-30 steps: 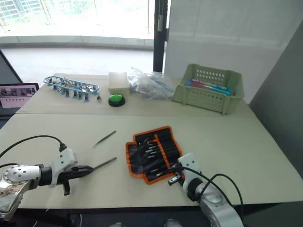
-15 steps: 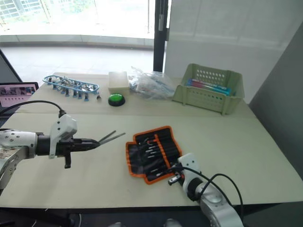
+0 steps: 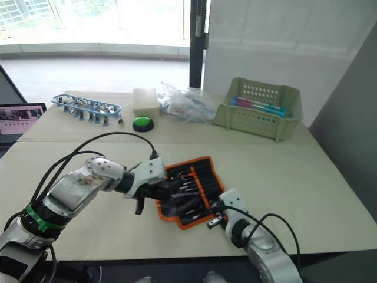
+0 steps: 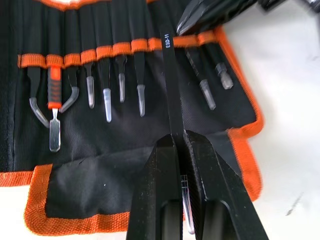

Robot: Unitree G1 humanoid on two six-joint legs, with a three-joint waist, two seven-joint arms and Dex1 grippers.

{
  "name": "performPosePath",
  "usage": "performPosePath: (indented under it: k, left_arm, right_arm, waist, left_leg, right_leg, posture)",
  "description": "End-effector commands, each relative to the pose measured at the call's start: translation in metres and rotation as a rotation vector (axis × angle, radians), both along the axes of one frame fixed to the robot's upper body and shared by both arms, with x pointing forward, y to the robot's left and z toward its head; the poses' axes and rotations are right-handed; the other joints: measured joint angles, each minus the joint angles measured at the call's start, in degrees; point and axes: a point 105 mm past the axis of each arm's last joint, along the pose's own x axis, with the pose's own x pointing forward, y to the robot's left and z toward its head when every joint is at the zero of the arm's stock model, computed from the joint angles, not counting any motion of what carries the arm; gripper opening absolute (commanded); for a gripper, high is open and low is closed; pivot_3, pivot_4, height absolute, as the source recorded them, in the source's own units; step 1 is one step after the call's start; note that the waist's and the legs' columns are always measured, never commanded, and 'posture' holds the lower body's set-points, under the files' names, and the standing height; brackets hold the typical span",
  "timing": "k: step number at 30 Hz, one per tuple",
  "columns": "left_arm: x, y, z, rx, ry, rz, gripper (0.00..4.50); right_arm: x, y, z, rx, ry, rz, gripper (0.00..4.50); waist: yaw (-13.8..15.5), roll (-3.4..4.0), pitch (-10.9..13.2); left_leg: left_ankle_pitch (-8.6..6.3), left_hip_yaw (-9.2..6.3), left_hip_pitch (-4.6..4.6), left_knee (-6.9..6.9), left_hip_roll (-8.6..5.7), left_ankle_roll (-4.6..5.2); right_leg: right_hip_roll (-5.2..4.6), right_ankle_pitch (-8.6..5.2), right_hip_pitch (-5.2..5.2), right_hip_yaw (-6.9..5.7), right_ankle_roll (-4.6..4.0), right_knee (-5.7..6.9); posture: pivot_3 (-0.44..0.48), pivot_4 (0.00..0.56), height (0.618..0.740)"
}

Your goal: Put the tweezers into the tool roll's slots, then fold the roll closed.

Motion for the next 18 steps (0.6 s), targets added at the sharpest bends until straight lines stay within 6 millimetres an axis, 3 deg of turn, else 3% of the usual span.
performPosePath:
  k: [1,18]
  left_arm:
    - [0.009,-0.005,0.007,0.023,-0.062,0.005,0.03]
    - [0.005,-0.014,-0.01,0.073,-0.042,-0.039,0.03]
  right_arm:
    - [-0.017,-0.007,-0.045,-0.046,0.202,-0.023,0.0]
    - [-0.019,-0.009,-0.045,-0.043,0.202,-0.046,0.0]
  waist:
    - [0.1,0.01,0.0]
    - [0.2,0.02,0.0]
  left_leg:
    - [0.0,-0.02,0.01,0.01,0.0,0.0]
    - [0.0,-0.06,-0.02,0.06,-0.01,0.0]
  right_leg:
    - [0.01,-0.01,0.0,-0.01,-0.01,0.02]
    - [0.01,-0.02,0.01,0.0,-0.03,0.03]
  posture:
    - [0.0,0.15,0.738]
    - [0.0,0.15,0.738]
